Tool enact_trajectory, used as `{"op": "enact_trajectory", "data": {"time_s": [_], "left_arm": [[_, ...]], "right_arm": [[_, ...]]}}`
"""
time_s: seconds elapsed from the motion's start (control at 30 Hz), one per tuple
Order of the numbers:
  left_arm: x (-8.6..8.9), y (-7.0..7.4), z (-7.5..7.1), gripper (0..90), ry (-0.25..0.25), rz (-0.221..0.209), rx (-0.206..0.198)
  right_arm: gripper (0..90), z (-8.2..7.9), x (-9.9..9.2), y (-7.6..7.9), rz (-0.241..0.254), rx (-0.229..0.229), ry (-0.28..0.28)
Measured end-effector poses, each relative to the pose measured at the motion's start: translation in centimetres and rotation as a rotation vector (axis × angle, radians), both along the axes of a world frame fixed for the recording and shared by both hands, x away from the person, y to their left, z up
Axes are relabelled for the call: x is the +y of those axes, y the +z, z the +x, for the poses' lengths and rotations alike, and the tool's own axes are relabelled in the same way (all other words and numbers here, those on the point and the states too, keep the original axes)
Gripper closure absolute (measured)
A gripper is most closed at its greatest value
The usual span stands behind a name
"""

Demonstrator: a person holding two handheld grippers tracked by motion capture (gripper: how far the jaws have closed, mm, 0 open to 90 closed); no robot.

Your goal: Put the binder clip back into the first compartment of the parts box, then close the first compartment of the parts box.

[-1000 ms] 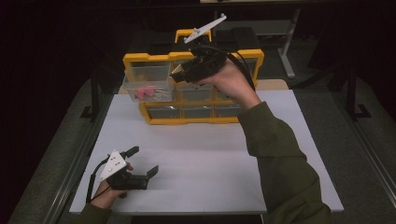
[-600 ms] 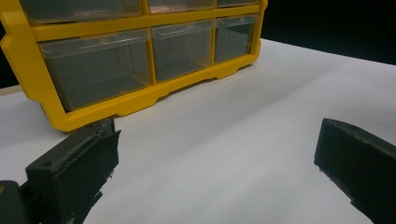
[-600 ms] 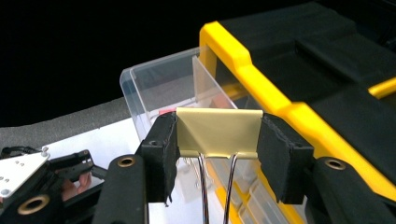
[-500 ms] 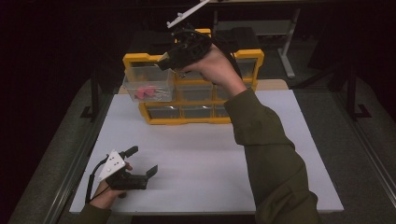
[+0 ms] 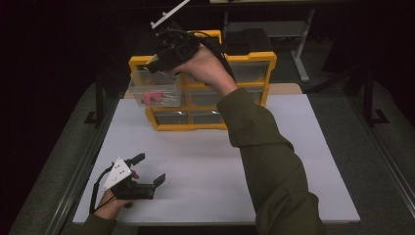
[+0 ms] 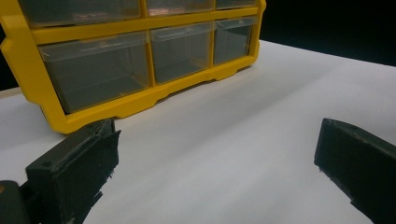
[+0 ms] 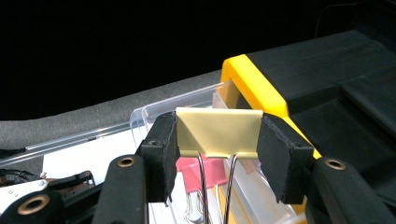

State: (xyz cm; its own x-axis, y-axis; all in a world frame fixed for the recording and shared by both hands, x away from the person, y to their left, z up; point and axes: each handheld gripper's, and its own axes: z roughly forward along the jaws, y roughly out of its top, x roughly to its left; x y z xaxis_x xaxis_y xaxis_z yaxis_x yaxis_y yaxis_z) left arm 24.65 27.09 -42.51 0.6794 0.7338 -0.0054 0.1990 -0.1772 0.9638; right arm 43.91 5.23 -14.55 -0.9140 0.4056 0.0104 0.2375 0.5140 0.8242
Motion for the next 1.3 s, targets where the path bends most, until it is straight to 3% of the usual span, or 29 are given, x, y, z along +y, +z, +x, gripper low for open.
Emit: {"op": "enact_trajectory", "data": {"time_s": [0.27,0.67,1.0,1.2,1.3], "left_arm": [[0.0,0.0,0.0,0.0,0.002,-0.007,0.000],[-0.1,0.0,-0.1,0.0,0.002,-0.015,0.000],[0.0,0.0,-0.1,0.0,0.001,-0.005,0.001],[0.0,-0.1,0.0,0.0,0.000,0.001,-0.002],[0.0,-0.1,0.0,0.0,0.001,0.001,-0.003]], "right_arm": [[48.9,0.6,1.3,-0.9,-0.016,0.011,0.004],[48.8,1.0,1.0,-2.4,-0.049,0.030,0.004],[43.9,0.7,0.2,-2.3,-0.017,0.035,0.008],[56.0,-0.1,-0.6,-1.7,0.004,0.035,0.042],[62.7,-0.8,-0.9,-1.4,0.022,0.072,0.032]]}}
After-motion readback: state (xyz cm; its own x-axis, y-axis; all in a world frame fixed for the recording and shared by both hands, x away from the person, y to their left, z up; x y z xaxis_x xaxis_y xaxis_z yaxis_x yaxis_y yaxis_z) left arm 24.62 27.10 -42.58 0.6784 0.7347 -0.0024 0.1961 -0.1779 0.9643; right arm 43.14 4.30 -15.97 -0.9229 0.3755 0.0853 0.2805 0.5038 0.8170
